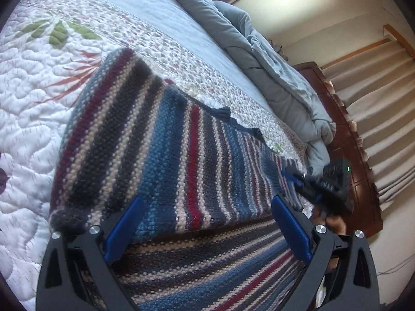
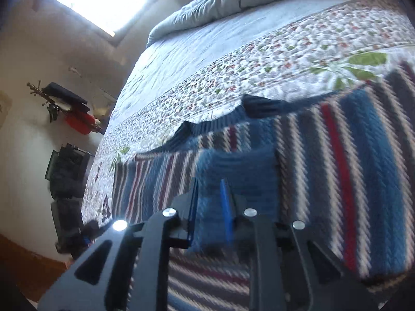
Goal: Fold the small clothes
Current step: 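Release the sleeve with the right gripper and pull both tools back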
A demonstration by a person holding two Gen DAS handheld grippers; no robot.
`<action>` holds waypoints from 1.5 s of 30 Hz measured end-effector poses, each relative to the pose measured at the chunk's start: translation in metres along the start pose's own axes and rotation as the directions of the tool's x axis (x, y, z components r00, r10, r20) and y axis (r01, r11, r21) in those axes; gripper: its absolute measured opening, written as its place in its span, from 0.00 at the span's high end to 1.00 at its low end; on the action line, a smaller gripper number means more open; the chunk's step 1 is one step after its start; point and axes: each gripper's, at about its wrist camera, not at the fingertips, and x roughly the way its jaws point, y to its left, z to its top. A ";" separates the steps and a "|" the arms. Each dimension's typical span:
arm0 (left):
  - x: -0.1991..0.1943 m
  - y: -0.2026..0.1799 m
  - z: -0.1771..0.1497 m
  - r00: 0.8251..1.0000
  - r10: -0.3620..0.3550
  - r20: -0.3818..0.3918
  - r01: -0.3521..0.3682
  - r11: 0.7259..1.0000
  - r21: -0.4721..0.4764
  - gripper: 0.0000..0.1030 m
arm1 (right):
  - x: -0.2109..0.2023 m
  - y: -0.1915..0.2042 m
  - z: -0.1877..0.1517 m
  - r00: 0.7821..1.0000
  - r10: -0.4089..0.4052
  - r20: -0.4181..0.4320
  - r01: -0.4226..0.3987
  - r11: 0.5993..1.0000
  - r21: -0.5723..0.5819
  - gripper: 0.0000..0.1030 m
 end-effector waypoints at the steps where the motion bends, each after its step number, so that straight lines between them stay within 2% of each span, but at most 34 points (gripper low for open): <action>1: 0.002 -0.001 -0.001 1.000 0.010 -0.004 -0.010 1.000 0.012 0.04 | 0.009 -0.002 0.004 1.000 -0.016 -0.009 0.016 1.000 0.006 0.80; 2: 0.003 -0.003 -0.001 1.000 0.017 -0.008 -0.017 1.000 0.022 0.04 | 0.018 -0.007 0.007 0.999 -0.040 -0.021 0.041 0.999 0.022 0.80; 6: 0.009 -0.007 -0.003 0.999 0.046 -0.017 -0.045 0.997 0.061 0.04 | 0.034 -0.027 0.010 0.997 -0.055 -0.050 0.059 0.995 0.078 0.98; 8: 0.010 -0.010 -0.004 0.998 0.068 -0.011 -0.067 0.995 0.077 0.04 | 0.025 -0.033 0.007 0.998 -0.054 -0.037 0.057 0.995 0.088 0.95; 10: 0.009 -0.020 -0.007 0.989 0.146 0.004 -0.146 0.984 0.102 0.04 | 0.006 -0.030 -0.001 0.998 -0.069 -0.002 0.069 0.995 0.073 0.85; 11: 0.007 -0.031 -0.009 0.979 0.203 0.024 -0.204 0.972 0.118 0.04 | -0.002 -0.028 -0.006 0.997 -0.073 0.013 0.072 0.995 0.062 0.79; 12: 0.003 -0.048 -0.015 0.961 0.269 0.062 -0.275 0.946 0.168 0.04 | -0.014 -0.024 -0.012 0.995 -0.089 0.039 0.087 0.996 0.033 0.78; 14: -0.001 -0.079 -0.031 0.907 0.391 0.153 -0.419 0.869 0.264 0.04 | -0.032 -0.016 -0.027 0.981 -0.177 0.084 0.180 0.983 -0.029 0.76; 15: -0.004 -0.099 -0.044 0.872 0.442 0.208 -0.488 0.817 0.309 0.04 | -0.041 -0.015 -0.039 0.965 -0.236 0.112 0.243 0.969 -0.047 0.70; 16: -0.007 -0.111 -0.053 0.856 0.461 0.234 -0.515 0.795 0.320 0.04 | -0.047 -0.014 -0.047 0.953 -0.274 0.129 0.282 0.958 -0.056 0.67; 17: -0.010 -0.119 -0.061 0.848 0.469 0.248 -0.529 0.784 0.326 0.04 | -0.052 -0.015 -0.057 0.935 -0.319 0.153 0.331 0.942 -0.059 0.52; 18: -0.013 -0.131 -0.074 0.838 0.480 0.259 -0.544 0.772 0.328 0.04 | -0.050 -0.018 -0.066 0.919 -0.359 0.160 0.373 0.926 -0.061 0.46; 20: -0.017 -0.141 -0.088 0.822 0.505 0.263 -0.568 0.756 0.325 0.04 | -0.042 -0.024 -0.075 0.906 -0.395 0.152 0.412 0.907 -0.094 0.45; 22: -0.023 -0.154 -0.105 0.805 0.527 0.271 -0.592 0.736 0.328 0.04 | -0.036 -0.017 -0.083 0.887 -0.428 0.171 0.456 0.871 -0.183 0.44; 24: -0.029 -0.162 -0.116 0.802 0.534 0.267 -0.597 0.731 0.330 0.04 | -0.041 -0.009 -0.087 0.889 -0.420 0.181 0.451 0.871 -0.194 0.35; 27: -0.043 -0.173 -0.132 0.793 0.540 0.281 -0.608 0.729 0.314 0.04 | -0.068 0.001 -0.101 0.912 -0.359 0.198 0.394 0.902 -0.177 0.31; 30: -0.052 -0.186 -0.146 0.788 0.545 0.286 -0.614 0.722 0.318 0.04 | -0.094 0.013 -0.123 0.913 -0.343 0.221 0.381 0.909 -0.167 0.23; 32: -0.058 -0.194 -0.152 0.793 0.538 0.285 -0.608 0.722 0.329 0.04 | -0.104 0.019 -0.136 0.921 -0.329 0.208 0.365 0.916 -0.168 0.23; 36: -0.072 -0.212 -0.165 0.777 0.549 0.307 -0.629 0.686 0.366 0.04 | -0.131 0.028 -0.160 0.922 -0.330 0.204 0.366 0.915 -0.168 0.23; 42: -0.091 -0.230 -0.185 0.774 0.553 0.308 -0.633 0.670 0.389 0.04 | -0.170 0.040 -0.188 0.934 -0.292 0.207 0.325 0.934 -0.148 0.21; 45: -0.101 -0.234 -0.200 0.778 0.554 0.295 -0.627 0.672 0.393 0.04 | -0.194 0.051 -0.209 0.941 -0.267 0.206 0.303 0.938 -0.167 0.16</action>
